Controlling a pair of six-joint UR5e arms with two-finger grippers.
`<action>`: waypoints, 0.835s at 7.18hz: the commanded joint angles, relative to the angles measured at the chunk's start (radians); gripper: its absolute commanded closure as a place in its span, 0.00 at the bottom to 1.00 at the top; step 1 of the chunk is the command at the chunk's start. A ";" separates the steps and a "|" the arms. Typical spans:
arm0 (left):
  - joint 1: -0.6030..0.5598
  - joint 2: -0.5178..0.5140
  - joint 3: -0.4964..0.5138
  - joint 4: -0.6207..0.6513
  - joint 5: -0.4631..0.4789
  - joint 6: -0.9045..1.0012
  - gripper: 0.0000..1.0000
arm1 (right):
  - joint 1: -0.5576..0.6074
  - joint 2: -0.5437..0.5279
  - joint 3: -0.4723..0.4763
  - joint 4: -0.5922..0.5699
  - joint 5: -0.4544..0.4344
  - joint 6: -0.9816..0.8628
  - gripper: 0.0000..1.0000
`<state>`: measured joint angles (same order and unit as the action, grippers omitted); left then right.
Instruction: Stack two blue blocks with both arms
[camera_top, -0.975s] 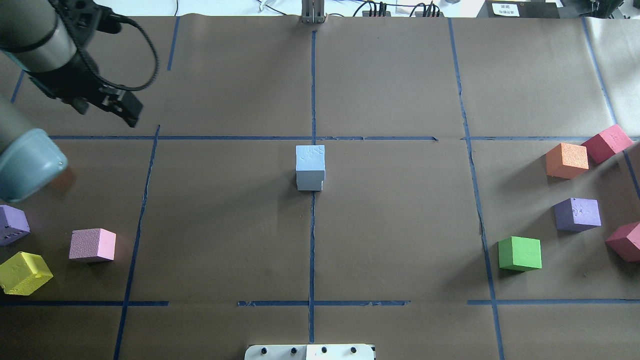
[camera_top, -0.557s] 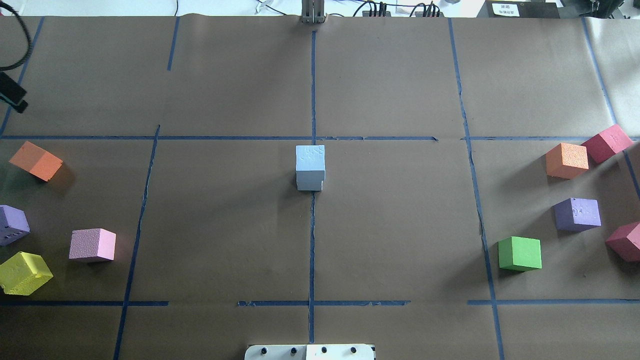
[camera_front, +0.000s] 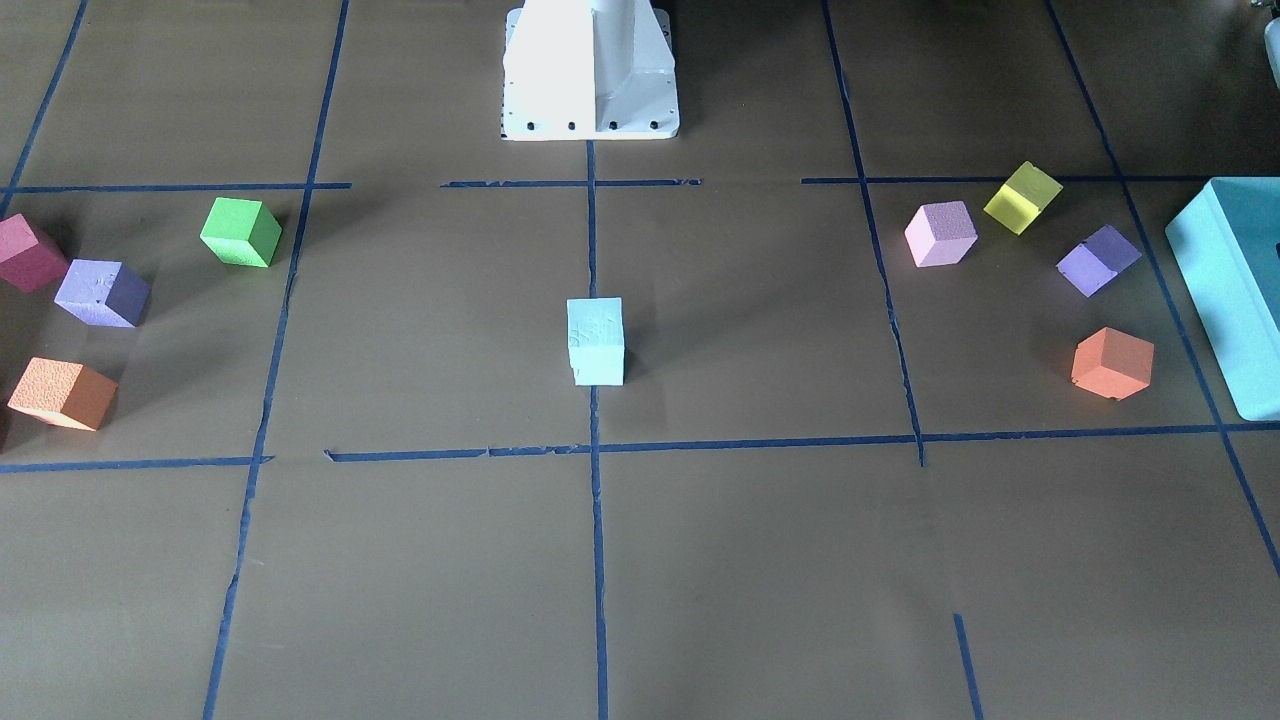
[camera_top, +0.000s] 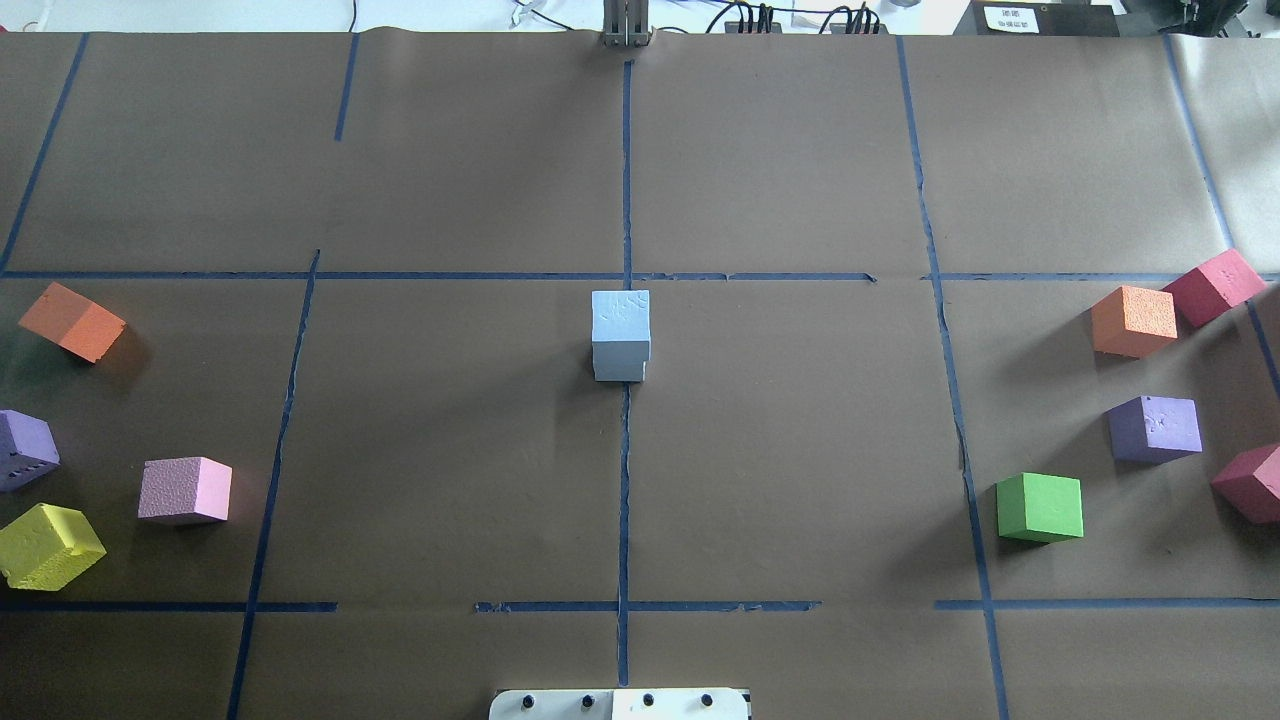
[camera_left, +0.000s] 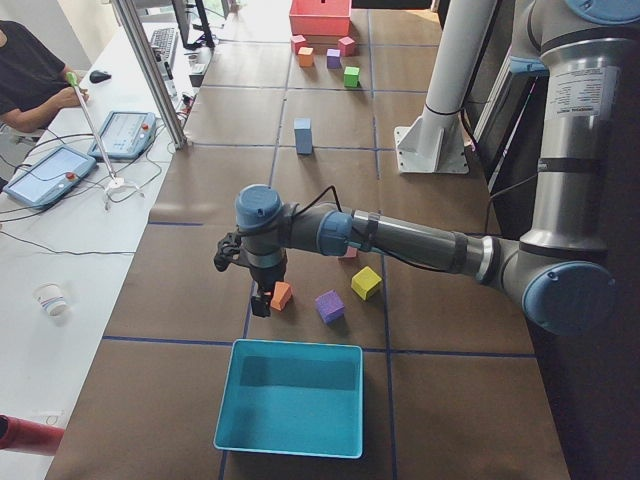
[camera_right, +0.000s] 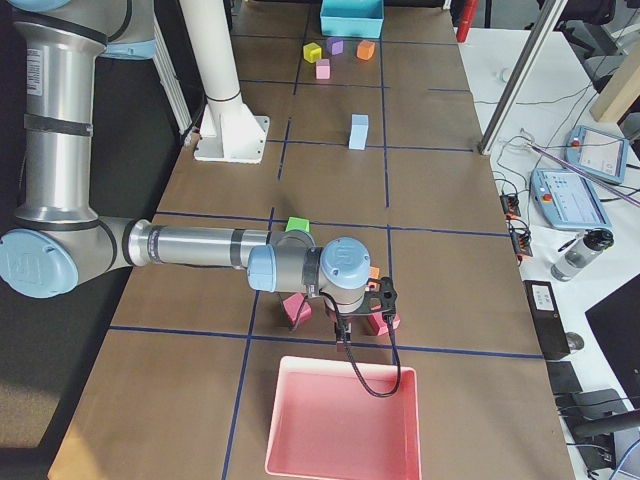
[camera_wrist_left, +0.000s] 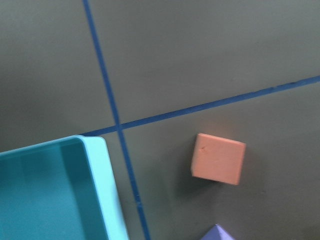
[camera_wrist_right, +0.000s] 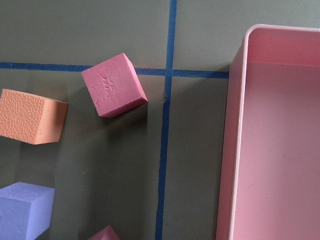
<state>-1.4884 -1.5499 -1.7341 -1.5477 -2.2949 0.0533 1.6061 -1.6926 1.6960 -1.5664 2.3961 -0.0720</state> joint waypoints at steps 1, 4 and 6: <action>-0.027 0.042 0.071 -0.049 -0.003 0.005 0.00 | -0.002 0.002 -0.002 0.000 -0.001 0.000 0.00; -0.055 0.053 0.076 -0.046 -0.001 -0.003 0.00 | 0.000 0.010 -0.001 0.002 -0.002 -0.002 0.00; -0.091 0.051 0.082 -0.031 -0.003 -0.006 0.00 | 0.000 0.013 0.001 0.002 -0.002 0.000 0.00</action>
<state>-1.5618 -1.4992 -1.6550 -1.5886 -2.2975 0.0495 1.6060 -1.6816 1.6953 -1.5655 2.3946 -0.0733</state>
